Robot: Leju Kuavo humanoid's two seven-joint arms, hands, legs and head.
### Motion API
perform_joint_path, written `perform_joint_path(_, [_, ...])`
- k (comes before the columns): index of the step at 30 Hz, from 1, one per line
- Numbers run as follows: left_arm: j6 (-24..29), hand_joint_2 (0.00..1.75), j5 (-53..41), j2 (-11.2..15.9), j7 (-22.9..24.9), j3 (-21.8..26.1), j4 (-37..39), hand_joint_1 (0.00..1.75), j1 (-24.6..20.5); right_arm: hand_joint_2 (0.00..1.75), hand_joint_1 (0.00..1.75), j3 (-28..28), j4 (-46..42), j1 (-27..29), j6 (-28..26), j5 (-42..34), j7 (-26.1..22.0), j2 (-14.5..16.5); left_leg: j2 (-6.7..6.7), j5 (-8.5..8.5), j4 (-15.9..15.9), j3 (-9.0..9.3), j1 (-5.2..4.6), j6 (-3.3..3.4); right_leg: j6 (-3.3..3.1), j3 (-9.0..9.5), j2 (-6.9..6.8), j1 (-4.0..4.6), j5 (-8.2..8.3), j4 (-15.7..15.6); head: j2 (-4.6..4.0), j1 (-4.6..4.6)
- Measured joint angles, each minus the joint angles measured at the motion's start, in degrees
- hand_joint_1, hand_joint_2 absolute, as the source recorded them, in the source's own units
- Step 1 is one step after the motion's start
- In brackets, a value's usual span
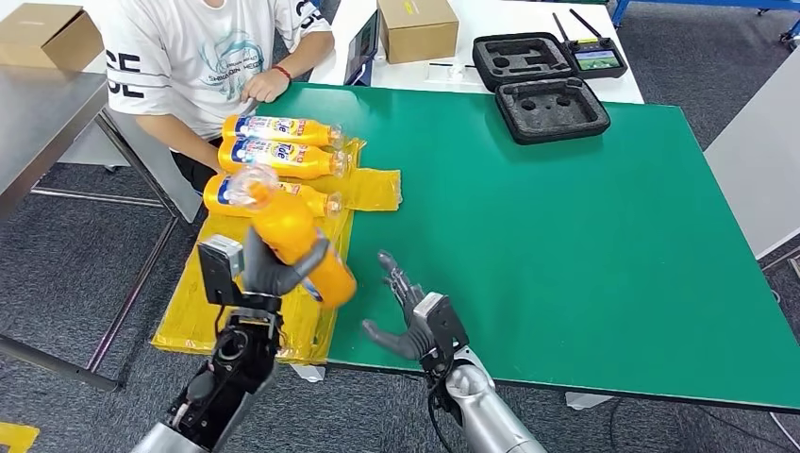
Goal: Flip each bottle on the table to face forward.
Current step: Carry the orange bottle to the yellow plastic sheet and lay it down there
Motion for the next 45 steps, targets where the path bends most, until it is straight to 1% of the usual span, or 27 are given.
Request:
perform_joint_path(3, [3.57,1.75,-3.50,0.13,-1.08,1.12,-0.49,1.75,-0.38,0.00,0.00,-0.18,-2.88,0.87,-0.07,-1.63,-0.07,0.00,-0.01,0.00,0.00,-0.01,0.00,0.00,0.00,0.00,-0.01,0.00,0.00,0.00,-0.01,0.02])
perform_joint_path(6, [10.70,1.75,-11.81,0.57,-2.22,2.53,-0.60,1.75,-0.94,0.00,0.00,-0.21,-8.91,2.99,0.41,-5.74,-0.13,-0.13,0.00,0.00,0.00,-0.02,-0.01,0.00,0.00,-0.01,0.00,-0.01,0.00,0.00,0.00,0.01])
perform_joint_path(8, [13.80,1.75,-16.72,1.32,-2.08,3.65,-0.38,1.75,-1.67,0.00,0.00,-0.21,-13.95,4.29,0.90,-8.40,-0.04,-0.44,0.00,-0.01,0.00,-0.02,-0.01,0.00,0.00,-0.02,0.00,-0.01,-0.01,0.00,0.00,0.01])
perform_joint_path(12, [15.66,1.75,-20.95,2.82,-1.64,5.47,0.80,1.75,-2.79,0.00,0.00,0.02,-21.72,5.84,1.17,-10.75,0.29,-1.21,0.00,0.00,0.00,-0.02,0.00,0.00,0.00,-0.02,0.00,0.00,0.00,0.00,-0.01,0.01])
perform_joint_path(15, [16.38,1.75,-26.11,4.82,0.97,6.07,2.41,1.75,-3.60,0.00,0.00,0.76,-26.10,7.04,1.41,-12.04,0.11,-1.89,0.00,0.00,-0.01,-0.02,0.00,0.00,-0.01,-0.01,0.01,0.00,0.00,0.00,-0.01,0.01])
perform_joint_path(20, [11.38,1.75,-39.44,10.44,8.53,6.03,4.25,1.75,-4.54,0.00,0.00,1.52,-30.22,7.95,1.70,-14.06,0.30,-2.54,0.05,0.01,-0.01,0.00,0.03,-0.02,-0.01,-0.05,0.06,0.03,0.00,0.01,0.00,0.01])
perform_joint_path(23, [10.45,1.75,-41.90,12.68,9.61,5.96,4.67,1.75,-4.71,0.00,0.00,1.62,-31.17,8.07,1.93,-14.68,0.37,-2.74,0.04,0.02,-0.01,0.00,0.04,-0.02,-0.01,-0.05,0.06,0.04,0.00,0.01,0.00,0.01])
perform_joint_path(26, [9.30,1.75,-43.50,13.91,10.82,5.78,4.83,1.75,-4.83,0.00,0.00,1.66,-31.59,8.10,2.36,-15.00,0.36,-2.84,0.03,0.01,-0.01,-0.01,0.03,-0.02,-0.01,-0.04,0.05,0.03,-0.01,0.01,0.00,0.02])
perform_joint_path(28, [5.95,1.75,-46.88,14.93,13.04,5.11,4.93,1.75,-4.91,0.00,0.00,1.67,-31.64,8.12,3.24,-15.54,0.25,-2.93,0.03,0.00,-0.01,-0.02,0.02,-0.02,-0.01,-0.03,0.05,0.02,-0.01,0.01,0.00,0.03])
perform_joint_path(30, [1.03,1.75,-50.63,16.41,14.86,4.02,5.25,1.75,-4.87,0.00,0.00,1.66,-31.64,8.15,4.31,-15.94,0.05,-3.07,0.04,0.00,-0.01,-0.02,0.02,-0.02,-0.02,-0.04,0.06,0.02,-0.01,0.01,0.00,0.02])
perform_joint_path(33, [-4.64,1.75,-54.57,18.52,15.67,2.22,6.31,1.75,-4.67,0.00,0.00,1.64,-31.63,8.11,4.87,-15.89,-0.09,-3.26,0.04,0.00,-0.01,-0.01,0.03,-0.02,-0.02,-0.05,0.06,0.03,-0.01,0.01,0.00,0.02])
perform_joint_path(37, [-9.05,1.75,-58.17,19.98,16.01,-0.20,8.04,1.75,-4.68,0.00,0.00,1.69,-31.45,7.82,4.33,-15.79,-0.10,-3.37,0.02,0.01,-0.01,-0.01,0.05,-0.02,-0.02,-0.04,0.03,0.06,-0.01,0.01,0.00,0.02])
perform_joint_path(45, [-12.73,1.75,-60.30,20.93,16.31,-3.17,9.81,1.75,-6.41,0.00,0.00,1.80,-31.11,7.63,3.91,-16.25,-0.10,-3.58,0.01,0.01,-0.01,-0.02,0.05,-0.02,-0.02,-0.02,0.04,0.06,-0.01,0.01,0.00,0.03])
